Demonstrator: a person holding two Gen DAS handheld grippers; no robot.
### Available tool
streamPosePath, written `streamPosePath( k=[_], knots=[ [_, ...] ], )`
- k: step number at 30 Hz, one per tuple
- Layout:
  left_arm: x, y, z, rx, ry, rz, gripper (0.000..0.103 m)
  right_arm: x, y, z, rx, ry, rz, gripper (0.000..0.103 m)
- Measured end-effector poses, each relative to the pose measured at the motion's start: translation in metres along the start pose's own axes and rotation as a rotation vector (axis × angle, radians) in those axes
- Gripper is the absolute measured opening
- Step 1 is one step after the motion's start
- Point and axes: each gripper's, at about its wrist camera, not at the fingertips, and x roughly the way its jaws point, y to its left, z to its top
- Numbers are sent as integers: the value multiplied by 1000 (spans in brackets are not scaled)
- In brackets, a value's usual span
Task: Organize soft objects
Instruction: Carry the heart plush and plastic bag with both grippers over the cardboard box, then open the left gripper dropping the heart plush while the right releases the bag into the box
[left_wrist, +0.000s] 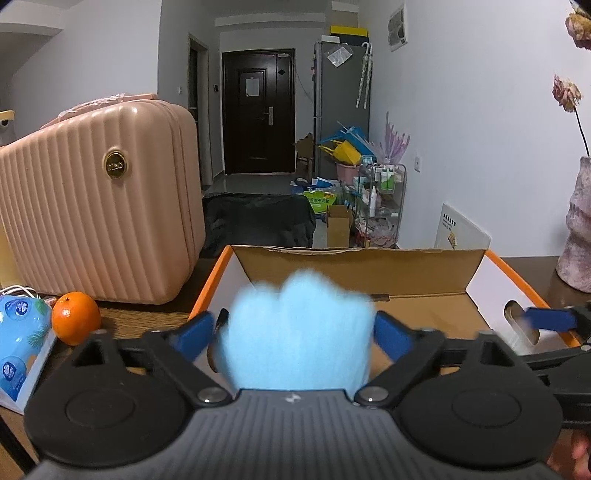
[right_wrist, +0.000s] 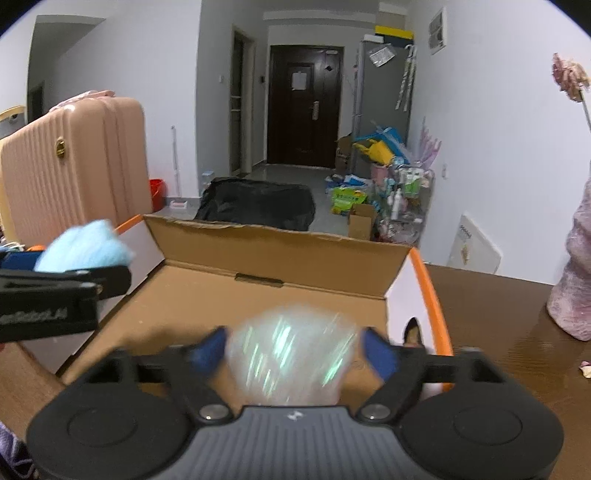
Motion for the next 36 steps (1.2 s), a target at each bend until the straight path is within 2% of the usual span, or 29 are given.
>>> streamPosePath(
  k=[4,14,19,23,36],
  knots=[
    [-4,3,1,-19,-25,16,103,-2,-4,3,16,-14,-31,100],
    [-3,3,5,-21,-15,37,103,-2,-9,4,30,-10,-29,100],
    [-15,8,7,-36,-37,48,103,-9,-11,7,40,-18,-35,100],
    [-33,13,8,-33,-70,51,103,-23,-19,11,64,-43,-32,103],
    [-88,29,11,-54,-142,33,103,-93,-32,9,123,-155,-52,103]
  ],
)
